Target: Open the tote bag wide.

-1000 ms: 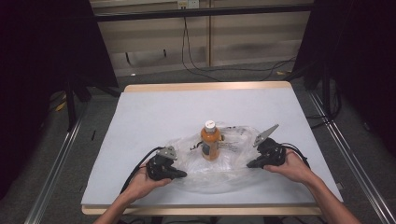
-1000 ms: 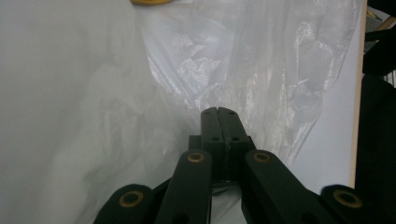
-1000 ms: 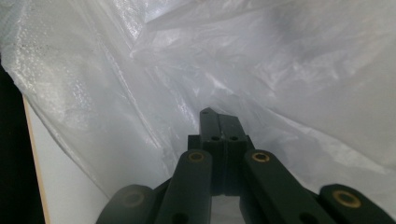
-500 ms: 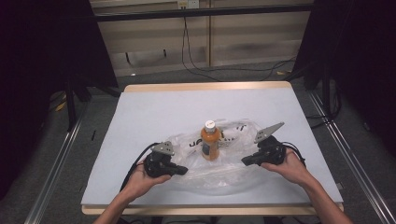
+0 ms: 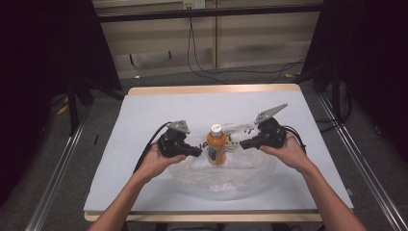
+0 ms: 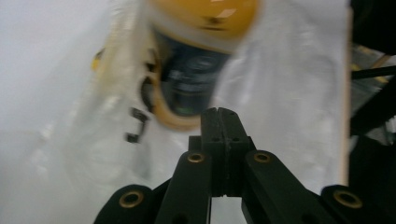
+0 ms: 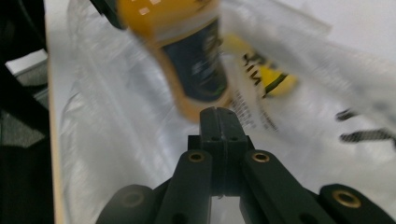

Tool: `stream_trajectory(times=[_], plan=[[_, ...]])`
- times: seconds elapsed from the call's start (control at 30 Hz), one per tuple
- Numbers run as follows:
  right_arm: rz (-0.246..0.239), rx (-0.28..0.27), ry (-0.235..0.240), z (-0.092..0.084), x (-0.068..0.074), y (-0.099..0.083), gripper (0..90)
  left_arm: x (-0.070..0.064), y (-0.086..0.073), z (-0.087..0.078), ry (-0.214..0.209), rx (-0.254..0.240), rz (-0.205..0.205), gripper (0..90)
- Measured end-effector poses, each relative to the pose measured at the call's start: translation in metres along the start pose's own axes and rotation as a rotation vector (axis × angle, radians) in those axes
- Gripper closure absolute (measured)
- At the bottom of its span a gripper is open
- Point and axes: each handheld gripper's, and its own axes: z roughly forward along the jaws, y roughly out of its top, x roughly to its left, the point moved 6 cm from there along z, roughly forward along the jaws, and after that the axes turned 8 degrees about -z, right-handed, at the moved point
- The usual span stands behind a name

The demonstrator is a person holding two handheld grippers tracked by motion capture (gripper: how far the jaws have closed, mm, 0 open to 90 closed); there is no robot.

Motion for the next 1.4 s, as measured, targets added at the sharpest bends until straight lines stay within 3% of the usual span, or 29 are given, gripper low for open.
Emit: stream_trajectory(times=[0.03,0.1,0.17,0.2,0.23,0.27,0.33,0.47,0.7,0.77,0.8,0.83,0.9,0.97,1.07,1.17,1.23,1.4], plan=[[0.012,0.037,-0.025,0.006,-0.008,-0.001,90.0,0.006,0.001,0.008,0.01,0.01,-0.006,90.0],[0.053,0.073,-0.023,0.019,-0.021,-0.008,90.0,0.019,-0.003,0.023,0.047,0.072,-0.027,90.0],[0.076,0.125,-0.039,0.029,-0.031,-0.017,90.0,0.029,-0.007,0.033,0.057,0.102,-0.041,90.0],[0.092,0.155,-0.042,0.034,-0.035,-0.023,90.0,0.034,-0.009,0.038,0.065,0.091,-0.078,90.0],[0.109,0.181,-0.059,0.037,-0.038,-0.028,90.0,0.041,-0.011,0.039,0.078,0.122,-0.065,90.0],[0.117,0.194,-0.06,0.04,-0.042,-0.033,90.0,0.046,-0.014,0.043,0.086,0.113,-0.105,90.0],[0.137,0.247,-0.081,0.043,-0.049,-0.046,90.0,0.051,-0.017,0.047,0.107,0.113,-0.138,90.0],[0.144,0.235,-0.073,0.037,-0.051,-0.053,90.0,0.057,-0.022,0.042,0.101,0.103,-0.134,90.0],[0.138,0.258,-0.112,0.018,-0.052,-0.069,90.0,0.055,-0.034,0.032,0.093,0.1,-0.139,90.0],[0.136,0.251,-0.121,0.015,-0.049,-0.072,90.0,0.054,-0.037,0.03,0.097,0.099,-0.122,90.0],[0.139,0.25,-0.12,0.014,-0.048,-0.073,90.0,0.052,-0.037,0.031,0.092,0.076,-0.154,90.0],[0.132,0.246,-0.127,0.014,-0.048,-0.073,90.0,0.052,-0.038,0.029,0.099,0.083,-0.134,90.0],[0.138,0.219,-0.117,0.013,-0.044,-0.07,90.0,0.047,-0.035,0.027,0.083,0.029,-0.147,90.0],[0.111,0.124,-0.123,0.009,-0.04,-0.058,90.0,0.043,-0.032,0.022,0.071,-0.009,-0.145,90.0],[0.11,0.099,-0.141,0.006,-0.037,-0.053,90.0,0.037,-0.028,0.014,0.055,-0.082,-0.141,90.0],[0.106,0.034,-0.159,0.002,-0.032,-0.046,90.0,0.032,-0.026,0.006,0.059,-0.117,-0.131,90.0],[0.102,-0.003,-0.167,0.0,-0.029,-0.042,90.0,0.027,-0.025,0.002,0.039,-0.175,-0.132,90.0],[0.105,-0.077,-0.175,-0.002,-0.023,-0.034,90.0,0.023,-0.027,-0.008,0.063,-0.21,-0.127,90.0]])
